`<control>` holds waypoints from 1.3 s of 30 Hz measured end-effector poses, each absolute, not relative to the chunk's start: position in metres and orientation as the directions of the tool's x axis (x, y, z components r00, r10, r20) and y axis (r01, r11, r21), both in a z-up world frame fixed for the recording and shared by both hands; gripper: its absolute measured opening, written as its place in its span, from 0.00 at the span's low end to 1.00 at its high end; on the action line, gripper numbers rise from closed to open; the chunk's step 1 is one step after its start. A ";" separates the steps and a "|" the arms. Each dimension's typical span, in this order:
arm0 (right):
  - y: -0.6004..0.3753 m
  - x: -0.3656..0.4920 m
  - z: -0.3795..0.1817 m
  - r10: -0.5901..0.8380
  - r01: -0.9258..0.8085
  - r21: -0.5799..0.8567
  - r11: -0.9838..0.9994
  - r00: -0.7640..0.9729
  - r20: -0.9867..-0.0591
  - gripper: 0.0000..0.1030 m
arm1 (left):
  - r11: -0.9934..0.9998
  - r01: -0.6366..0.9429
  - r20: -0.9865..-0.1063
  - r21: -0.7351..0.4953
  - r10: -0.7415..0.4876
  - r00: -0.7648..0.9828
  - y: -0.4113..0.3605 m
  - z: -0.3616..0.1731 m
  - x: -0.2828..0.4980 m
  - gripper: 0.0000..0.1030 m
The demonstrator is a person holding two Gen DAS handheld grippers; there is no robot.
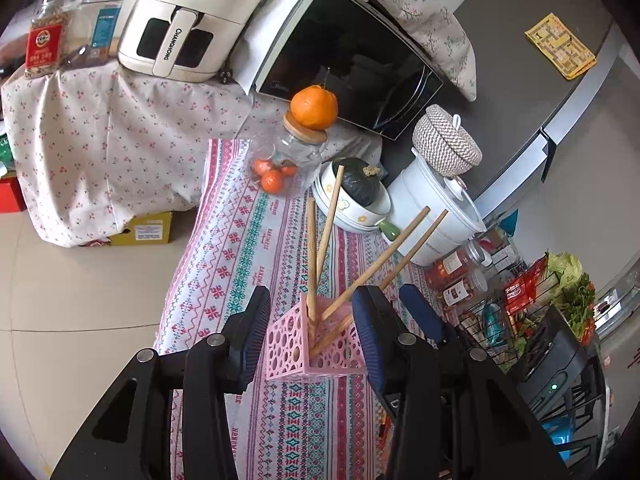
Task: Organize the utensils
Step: 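Lower both chopsticks into the pink basket and open both tools, then move the left tool over the red plastic spoon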
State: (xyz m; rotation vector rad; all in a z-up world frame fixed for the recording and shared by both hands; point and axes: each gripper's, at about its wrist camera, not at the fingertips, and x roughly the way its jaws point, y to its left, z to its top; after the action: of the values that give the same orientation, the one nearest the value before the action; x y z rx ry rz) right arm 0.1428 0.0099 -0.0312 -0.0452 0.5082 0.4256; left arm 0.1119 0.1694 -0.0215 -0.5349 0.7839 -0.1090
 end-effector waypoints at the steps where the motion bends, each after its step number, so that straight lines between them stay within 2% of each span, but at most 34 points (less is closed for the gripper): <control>1: 0.006 0.139 -0.026 0.394 -0.419 0.060 0.906 0.783 -0.481 0.50 | 0.868 -0.093 -0.642 -0.488 -0.284 0.712 0.167 -0.020 0.111 0.44; 4: -0.012 0.125 -0.010 0.413 -0.448 0.049 0.893 0.769 -0.488 0.53 | 0.879 -0.073 -0.636 -0.471 -0.281 0.719 0.161 -0.014 0.106 0.44; 5: -0.019 0.121 -0.005 0.407 -0.448 0.038 0.893 0.769 -0.493 0.57 | 0.881 -0.062 -0.633 -0.469 -0.286 0.720 0.158 -0.012 0.104 0.44; 9: -0.059 0.111 0.009 0.338 -0.398 0.001 0.917 0.778 -0.530 0.64 | 0.898 -0.027 -0.623 -0.439 -0.283 0.729 0.146 -0.006 0.098 0.44; 14: -0.133 0.115 0.011 0.268 -0.257 0.105 0.961 0.755 -0.599 0.65 | 0.904 0.004 -0.599 -0.427 -0.287 0.748 0.131 0.003 0.089 0.44; 18: -0.194 0.121 -0.009 0.244 -0.114 0.237 0.965 0.722 -0.648 0.66 | 0.927 0.091 -0.596 -0.365 -0.307 0.742 0.097 0.008 0.079 0.44; 22: -0.235 0.134 -0.038 0.279 0.027 0.368 0.929 0.602 -0.748 0.66 | 0.933 0.192 -0.652 -0.304 -0.350 0.673 0.048 -0.008 0.076 0.44; 26: -0.249 0.135 -0.049 0.235 0.079 0.330 0.941 0.552 -0.800 0.66 | 0.933 0.219 -0.733 -0.285 -0.359 0.577 0.011 -0.042 0.086 0.44; 39: -0.258 0.136 -0.061 0.261 0.102 0.347 0.932 0.475 -0.840 0.64 | 0.942 0.228 -0.855 -0.246 -0.322 0.407 -0.065 -0.123 0.132 0.43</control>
State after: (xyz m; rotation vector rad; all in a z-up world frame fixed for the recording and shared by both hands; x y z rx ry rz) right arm 0.1360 -0.2576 -0.0612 0.3764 1.0783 0.0996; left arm 0.1321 -0.0647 -0.1229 -0.0959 1.0984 -0.3470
